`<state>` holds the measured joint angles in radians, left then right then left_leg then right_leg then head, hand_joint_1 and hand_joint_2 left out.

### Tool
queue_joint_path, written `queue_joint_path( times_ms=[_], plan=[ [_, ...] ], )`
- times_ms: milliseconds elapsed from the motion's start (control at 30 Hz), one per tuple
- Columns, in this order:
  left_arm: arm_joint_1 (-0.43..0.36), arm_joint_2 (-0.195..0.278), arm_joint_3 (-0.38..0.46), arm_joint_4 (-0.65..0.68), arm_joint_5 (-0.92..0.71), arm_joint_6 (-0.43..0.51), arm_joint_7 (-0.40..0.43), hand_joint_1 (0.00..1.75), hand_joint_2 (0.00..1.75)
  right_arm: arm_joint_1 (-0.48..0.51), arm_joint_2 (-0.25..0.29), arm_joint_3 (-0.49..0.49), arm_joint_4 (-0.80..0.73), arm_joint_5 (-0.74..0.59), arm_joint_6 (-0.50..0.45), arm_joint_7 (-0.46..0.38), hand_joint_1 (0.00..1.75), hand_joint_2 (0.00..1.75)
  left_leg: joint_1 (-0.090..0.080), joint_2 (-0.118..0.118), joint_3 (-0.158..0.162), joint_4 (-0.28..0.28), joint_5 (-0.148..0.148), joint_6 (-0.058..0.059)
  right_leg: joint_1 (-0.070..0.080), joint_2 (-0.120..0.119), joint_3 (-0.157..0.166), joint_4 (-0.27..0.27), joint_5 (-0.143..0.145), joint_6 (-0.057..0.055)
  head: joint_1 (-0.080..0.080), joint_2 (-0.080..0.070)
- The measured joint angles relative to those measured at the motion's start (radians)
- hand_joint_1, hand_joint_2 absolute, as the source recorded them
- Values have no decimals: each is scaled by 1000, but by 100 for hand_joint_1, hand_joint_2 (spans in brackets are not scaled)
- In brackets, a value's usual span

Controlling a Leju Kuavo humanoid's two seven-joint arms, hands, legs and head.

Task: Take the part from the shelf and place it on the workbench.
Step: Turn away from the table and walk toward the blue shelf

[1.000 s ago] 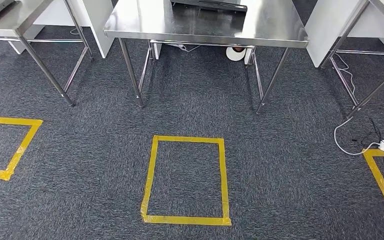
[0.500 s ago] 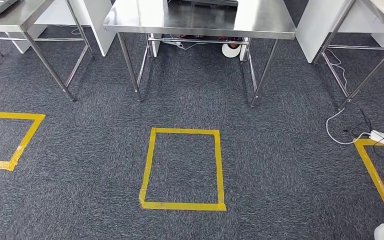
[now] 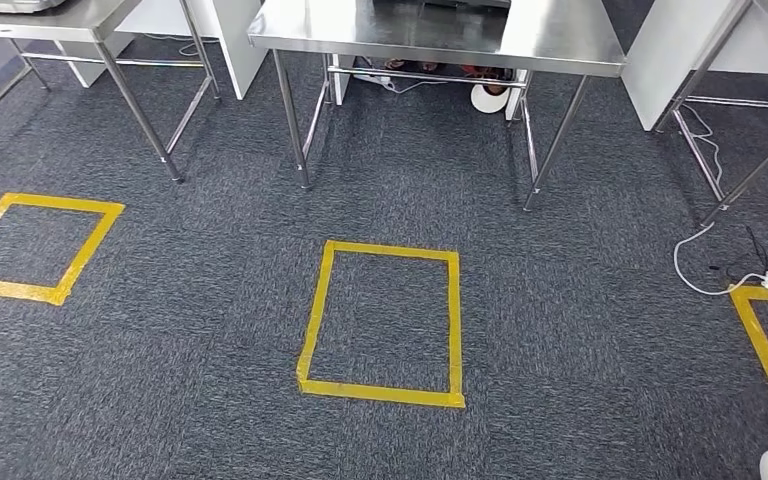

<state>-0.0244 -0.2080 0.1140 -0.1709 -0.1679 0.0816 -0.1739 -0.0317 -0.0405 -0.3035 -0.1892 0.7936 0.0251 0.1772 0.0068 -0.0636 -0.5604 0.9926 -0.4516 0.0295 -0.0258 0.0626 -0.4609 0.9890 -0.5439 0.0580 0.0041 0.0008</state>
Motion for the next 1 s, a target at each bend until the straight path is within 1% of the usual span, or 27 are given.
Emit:
queue_joint_path(
  times_ms=[33, 67, 100, 133, 167, 200, 233, 267, 300, 333, 367, 400, 467, 500, 533, 600, 633, 667, 700, 733, 767, 800, 833, 867, 900, 967, 1000],
  plan=[
    [0, 0, -3, 0, -1, 1, -2, 0, 0, 1, 0, 0, 0, 1, 2, 3, 0, 0, -2, -8, -5, 3, 4, -6, 2, 10, 7, -18, 2, -5, 0, 0],
    [0, 1, -6, 0, -1, 2, -6, 0, 0, 1, 0, 0, 0, 1, 3, 6, 0, 0, -3, -18, -10, 4, 9, -12, 7, 2, 5, -19, 4, -12, -1, 0],
    [1, 2, -9, 0, -2, 3, -10, 0, 0, 2, 0, -1, 0, 2, 3, 7, 0, 0, 0, -26, -14, 6, 12, -18, 3, -10, 4, -18, 7, -20, -2, 0],
    [2, 2, -11, 0, -3, 7, -14, 0, 0, 1, 1, -1, 0, 3, 3, 9, 0, 0, 1, -22, -21, 14, 6, -22, 1, -22, 3, -18, 11, -28, -2, 0],
    [3, 3, -13, 0, -5, 14, -19, 0, 0, 1, 1, -2, 0, 4, 3, 9, 0, 0, 3, -8, -33, 37, -11, -26, -1, -35, 1, -19, 15, -39, -4, 0],
    [3, 4, -14, 0, -7, 22, -25, 0, 0, 1, 1, -3, 0, 5, 3, 9, 0, 0, 4, 12, -53, 81, -42, -28, -3, -48, -2, -20, 19, -48, -6, 0],
    [3, 4, -15, 0, -8, 31, -32, 0, 0, 2, 1, -5, 0, 5, 2, 9, 0, 0, 3, 34, -81, 144, -82, -31, 2, -62, -6, -19, 21, -55, -8, 0],
    [4, 5, -17, 0, -10, 37, -42, 0, 0, 4, 1, -8, 0, 6, 1, 8, 0, 0, 4, 47, -109, 213, -118, -34, 6, -76, -10, -19, 22, -60, -10, 0],
    [6, 6, -19, 0, -10, 40, -55, 0, 0, 7, 1, -11, 0, 6, 1, 7, 0, 0, 5, 53, -129, 269, -142, -36, 9, -91, -13, -18, 23, -61, -10, 0],
    [9, 7, -21, 0, -10, 39, -73, 0, 0, 8, 1, -14, 0, 6, 1, 7, 0, 0, 5, 58, -134, 295, -148, -37, 11, -105, -14, -18, 23, -62, -10, 0],
    [14, 9, -24, -1, -10, 36, -94, 0, 0, 9, 1, -16, 0, 6, 0, 6, 0, 0, 5, 63, -118, 281, -135, -36, 13, -118, -14, -18, 23, -62, -10, 0],
    [20, 11, -26, -1, -9, 31, -115, 0, 0, 10, 1, -18, 0, 6, 0, 5, 0, 0, 5, 71, -85, 233, -110, -33, 14, -129, -13, -18, 23, -62, -10, 0],
    [27, 15, -33, -4, -9, 23, -146, 0, 0, 10, 2, -21, 0, 6, 1, 3, 0, 0, 1, 111, -2, 95, -59, -23, 19, -148, -9, -16, 22, -60, -10, 0],
    [28, 17, -36, -5, -10, 20, -155, 0, 0, 10, 3, -23, 1, 6, 1, 3, 0, 0, -3, 128, 23, 46, -45, -16, 23, -157, -8, -15, 22, -57, -9, 0],
    [29, 18, -39, -6, -10, 18, -160, 0, 0, 9, 4, -25, 1, 6, 1, 2, 0, 0, -7, 138, 34, 19, -41, -10, 28, -167, -7, -14, 21, -54, -8, 0],
    [31, 19, -46, -8, -14, 15, -169, 0, 0, 6, 5, -27, 1, 6, 3, 2, 0, 0, -12, 123, 28, 10, -37, 1, 34, -189, -7, -15, 22, -46, -7, 0],
    [33, 19, -50, -8, -17, 13, -171, 0, 0, 4, 5, -29, 0, 6, 4, 2, 0, 0, -12, 113, 27, 4, -32, 8, 33, -187, -10, -10, 18, -43, -8, 0],
    [34, 20, -55, -8, -19, 9, -174, 0, 0, 4, 6, -31, 1, 6, 5, 2, 0, 0, -10, 103, 26, -2, -26, 16, 31, -170, -18, 7, 6, -40, -7, 0],
    [34, 20, -60, -8, -22, 1, -176, 0, 0, 4, 6, -34, 1, 6, 7, 1, 0, 0, -7, 92, 26, -8, -20, 24, 28, -143, -36, 45, -16, -40, -6, 0],
    [33, 21, -65, -8, -24, -10, -176, 0, 0, 5, 6, -37, 1, 6, 11, 1, 0, 0, -5, 82, 23, -11, -14, 30, 22, -110, -65, 104, -47, -41, -5, 0],
    [31, 21, -70, -8, -26, -22, -174, 0, 0, 7, 5, -40, 1, 6, 16, 1, 0, 0, -4, 70, 18, -11, -11, 33, 19, -86, -98, 176, -77, -42, -3, 0],
    [30, 21, -75, -8, -28, -34, -169, 0, 0, 8, 4, -42, 1, 6, 21, 2, 0, 0, -4, 57, 14, -11, -8, 34, 16, -75, -130, 241, -100, -40, -3, 0],
    [28, 21, -81, -8, -30, -44, -163, 0, 0, 8, 4, -44, 1, 7, 25, 3, 0, 0, -4, 43, 12, -11, -5, 34, 13, -70, -149, 278, -107, -33, -3, 0],
    [26, 21, -85, -8, -31, -52, -157, 0, 0, 9, 3, -44, 1, 8, 29, 4, 0, 0, -3, 30, 10, -10, -3, 31, 10, -68, -149, 276, -97, -24, -3, 0],
    [24, 21, -89, -8, -31, -57, -152, 0, 0, 9, 3, -45, 1, 8, 31, 4, 0, 0, -2, 16, 9, -9, -1, 28, 5, -64, -129, 234, -72, -12, -3, 0],
    [18, 21, -95, -8, -32, -62, -148, 0, 0, 8, 3, -47, 1, 9, 34, 4, 0, 0, -2, -9, 5, -1, 1, 19, -7, -32, -65, 92, -12, 9, -2, 0],
    [15, 21, -98, -8, -32, -63, -147, 0, 0, 8, 3, -48, 1, 9, 35, 4, 0, 0, -3, -20, 1, 4, 0, 12, -9, -15, -43, 39, 8, 10, -2, 0]
  ],
)
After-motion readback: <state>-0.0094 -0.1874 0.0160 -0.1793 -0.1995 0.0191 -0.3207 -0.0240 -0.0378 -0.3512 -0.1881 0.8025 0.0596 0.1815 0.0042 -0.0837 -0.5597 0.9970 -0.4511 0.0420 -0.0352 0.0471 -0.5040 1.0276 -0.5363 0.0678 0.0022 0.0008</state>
